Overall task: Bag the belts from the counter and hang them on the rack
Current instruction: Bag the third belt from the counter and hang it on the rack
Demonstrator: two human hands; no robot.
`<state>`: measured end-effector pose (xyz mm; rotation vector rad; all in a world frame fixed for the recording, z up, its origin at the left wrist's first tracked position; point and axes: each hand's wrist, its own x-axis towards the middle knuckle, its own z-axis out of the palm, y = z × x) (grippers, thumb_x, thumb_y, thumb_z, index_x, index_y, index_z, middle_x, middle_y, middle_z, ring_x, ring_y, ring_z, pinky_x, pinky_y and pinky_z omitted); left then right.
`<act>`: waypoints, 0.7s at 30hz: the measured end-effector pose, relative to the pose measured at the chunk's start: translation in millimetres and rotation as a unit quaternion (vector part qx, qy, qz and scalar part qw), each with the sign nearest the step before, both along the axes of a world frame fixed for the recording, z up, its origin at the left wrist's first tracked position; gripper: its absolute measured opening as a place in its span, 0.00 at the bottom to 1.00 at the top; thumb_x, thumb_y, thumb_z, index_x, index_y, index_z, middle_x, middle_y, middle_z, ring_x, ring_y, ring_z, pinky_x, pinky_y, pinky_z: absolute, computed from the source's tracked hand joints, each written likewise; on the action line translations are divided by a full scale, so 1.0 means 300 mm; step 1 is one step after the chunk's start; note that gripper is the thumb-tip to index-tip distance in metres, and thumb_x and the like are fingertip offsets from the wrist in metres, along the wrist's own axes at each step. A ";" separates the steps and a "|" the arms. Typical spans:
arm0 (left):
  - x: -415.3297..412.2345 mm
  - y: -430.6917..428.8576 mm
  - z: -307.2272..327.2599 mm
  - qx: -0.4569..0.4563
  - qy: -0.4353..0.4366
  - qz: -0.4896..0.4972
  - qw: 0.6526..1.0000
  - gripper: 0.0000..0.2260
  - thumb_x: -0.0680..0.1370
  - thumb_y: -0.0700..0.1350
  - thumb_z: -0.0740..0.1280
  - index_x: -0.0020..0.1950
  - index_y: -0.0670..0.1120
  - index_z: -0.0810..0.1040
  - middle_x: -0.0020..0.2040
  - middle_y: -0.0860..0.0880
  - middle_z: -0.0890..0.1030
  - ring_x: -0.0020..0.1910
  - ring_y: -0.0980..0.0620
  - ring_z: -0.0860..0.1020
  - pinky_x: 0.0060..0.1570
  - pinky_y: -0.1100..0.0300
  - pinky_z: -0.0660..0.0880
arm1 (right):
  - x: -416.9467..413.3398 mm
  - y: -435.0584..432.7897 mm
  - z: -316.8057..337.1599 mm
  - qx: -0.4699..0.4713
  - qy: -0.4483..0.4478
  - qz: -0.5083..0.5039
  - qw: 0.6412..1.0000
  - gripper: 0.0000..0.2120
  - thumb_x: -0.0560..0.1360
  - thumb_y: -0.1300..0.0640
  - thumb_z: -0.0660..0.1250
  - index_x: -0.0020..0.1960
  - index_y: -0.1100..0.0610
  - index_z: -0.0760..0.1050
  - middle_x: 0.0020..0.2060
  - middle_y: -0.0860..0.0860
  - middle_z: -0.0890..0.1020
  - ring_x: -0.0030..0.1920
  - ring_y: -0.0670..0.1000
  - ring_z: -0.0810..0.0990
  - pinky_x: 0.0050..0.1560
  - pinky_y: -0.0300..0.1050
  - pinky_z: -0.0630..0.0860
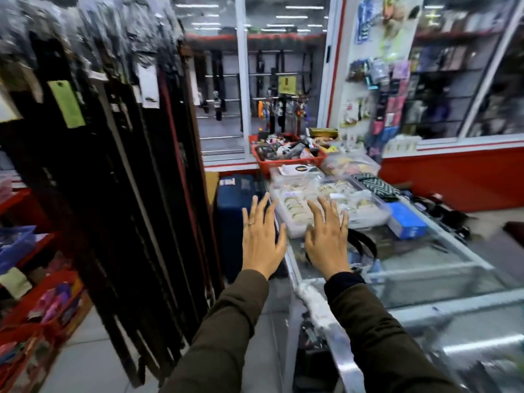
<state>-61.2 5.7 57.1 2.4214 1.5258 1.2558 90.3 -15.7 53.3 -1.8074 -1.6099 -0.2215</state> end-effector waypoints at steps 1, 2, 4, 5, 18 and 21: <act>0.039 0.006 -0.034 -0.016 0.009 -0.016 1.000 0.26 0.84 0.49 0.57 0.82 0.50 0.57 0.84 0.50 0.54 0.84 0.48 0.46 0.81 0.48 0.39 | 0.052 -0.008 -0.029 -0.028 0.003 -0.014 0.999 0.29 0.78 0.62 0.60 0.79 0.52 0.62 0.81 0.53 0.62 0.83 0.58 0.53 0.81 0.65 0.46; 0.071 0.011 -0.064 -0.036 0.021 -0.035 0.999 0.26 0.84 0.49 0.57 0.82 0.50 0.57 0.84 0.50 0.54 0.84 0.48 0.47 0.81 0.49 0.39 | 0.098 -0.016 -0.056 -0.063 -0.002 -0.027 0.998 0.31 0.77 0.63 0.61 0.79 0.53 0.61 0.81 0.52 0.61 0.83 0.58 0.52 0.81 0.65 0.47; 0.145 0.030 -0.120 -0.092 0.058 -0.084 0.991 0.25 0.84 0.50 0.57 0.82 0.50 0.57 0.83 0.50 0.55 0.83 0.49 0.49 0.80 0.52 0.38 | 0.194 -0.027 -0.110 -0.148 -0.033 -0.050 0.987 0.33 0.78 0.63 0.62 0.81 0.54 0.57 0.82 0.52 0.60 0.84 0.57 0.51 0.81 0.64 0.45; 0.179 0.041 -0.147 -0.121 0.083 -0.111 0.983 0.25 0.84 0.51 0.57 0.82 0.49 0.57 0.83 0.50 0.56 0.83 0.49 0.50 0.79 0.54 0.38 | 0.236 -0.030 -0.135 -0.193 -0.047 -0.055 0.978 0.33 0.79 0.62 0.63 0.81 0.54 0.56 0.82 0.52 0.59 0.84 0.57 0.51 0.81 0.64 0.44; 0.405 0.098 -0.320 -0.239 0.332 -0.154 0.899 0.23 0.83 0.52 0.61 0.75 0.43 0.69 0.76 0.42 0.69 0.82 0.44 0.56 0.79 0.45 0.54 | 0.405 0.007 -0.286 -0.354 -0.087 -0.044 0.930 0.13 0.78 0.58 0.65 0.58 0.46 0.82 0.59 0.47 0.84 0.69 0.52 0.77 0.75 0.74 0.32; 0.373 0.095 -0.327 -0.226 0.304 -0.153 0.913 0.19 0.82 0.50 0.62 0.70 0.42 0.73 0.73 0.42 0.73 0.81 0.44 0.60 0.78 0.47 0.56 | 0.406 0.013 -0.282 -0.350 -0.081 -0.006 0.933 0.11 0.78 0.56 0.67 0.57 0.45 0.84 0.57 0.46 0.87 0.65 0.52 0.80 0.79 0.63 0.44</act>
